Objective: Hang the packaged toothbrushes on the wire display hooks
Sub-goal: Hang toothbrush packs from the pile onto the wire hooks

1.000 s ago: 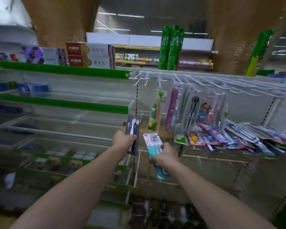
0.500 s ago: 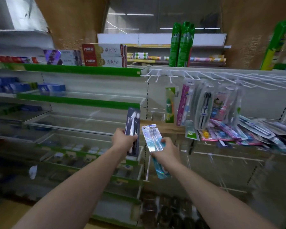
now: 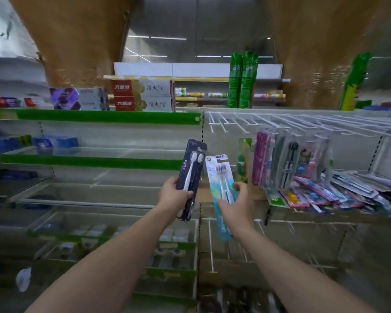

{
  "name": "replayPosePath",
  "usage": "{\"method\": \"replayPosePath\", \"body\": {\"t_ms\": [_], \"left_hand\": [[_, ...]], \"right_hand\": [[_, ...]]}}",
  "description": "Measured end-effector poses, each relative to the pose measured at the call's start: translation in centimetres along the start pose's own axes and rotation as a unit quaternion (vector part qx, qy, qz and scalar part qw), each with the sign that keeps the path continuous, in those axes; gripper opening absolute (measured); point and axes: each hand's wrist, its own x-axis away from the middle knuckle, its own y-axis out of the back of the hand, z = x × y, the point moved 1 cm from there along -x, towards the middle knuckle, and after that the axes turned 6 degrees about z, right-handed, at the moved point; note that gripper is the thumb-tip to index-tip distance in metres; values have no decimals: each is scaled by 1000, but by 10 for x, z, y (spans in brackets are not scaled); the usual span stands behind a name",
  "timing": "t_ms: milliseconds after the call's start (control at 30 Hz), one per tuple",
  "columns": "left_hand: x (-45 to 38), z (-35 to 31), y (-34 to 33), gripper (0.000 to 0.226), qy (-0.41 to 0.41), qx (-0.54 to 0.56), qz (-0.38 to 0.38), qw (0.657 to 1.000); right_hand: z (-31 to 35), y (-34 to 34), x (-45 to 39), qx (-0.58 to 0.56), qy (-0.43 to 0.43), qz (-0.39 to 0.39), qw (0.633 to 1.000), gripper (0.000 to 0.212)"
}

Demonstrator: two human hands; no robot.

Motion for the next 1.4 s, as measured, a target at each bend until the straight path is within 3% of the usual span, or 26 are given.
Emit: {"method": "replayPosePath", "body": {"t_ms": [367, 1100, 1400], "left_hand": [[-19, -13, -9, 35, -9, 51, 73, 996], [-86, -20, -27, 31, -16, 57, 25, 998], [-98, -17, -44, 31, -17, 52, 29, 998]], "right_hand": [[19, 4, -24, 72, 18, -65, 995, 53], [0, -20, -110, -14, 83, -35, 996, 54], [-11, -22, -123, -9, 54, -38, 998, 53]]}}
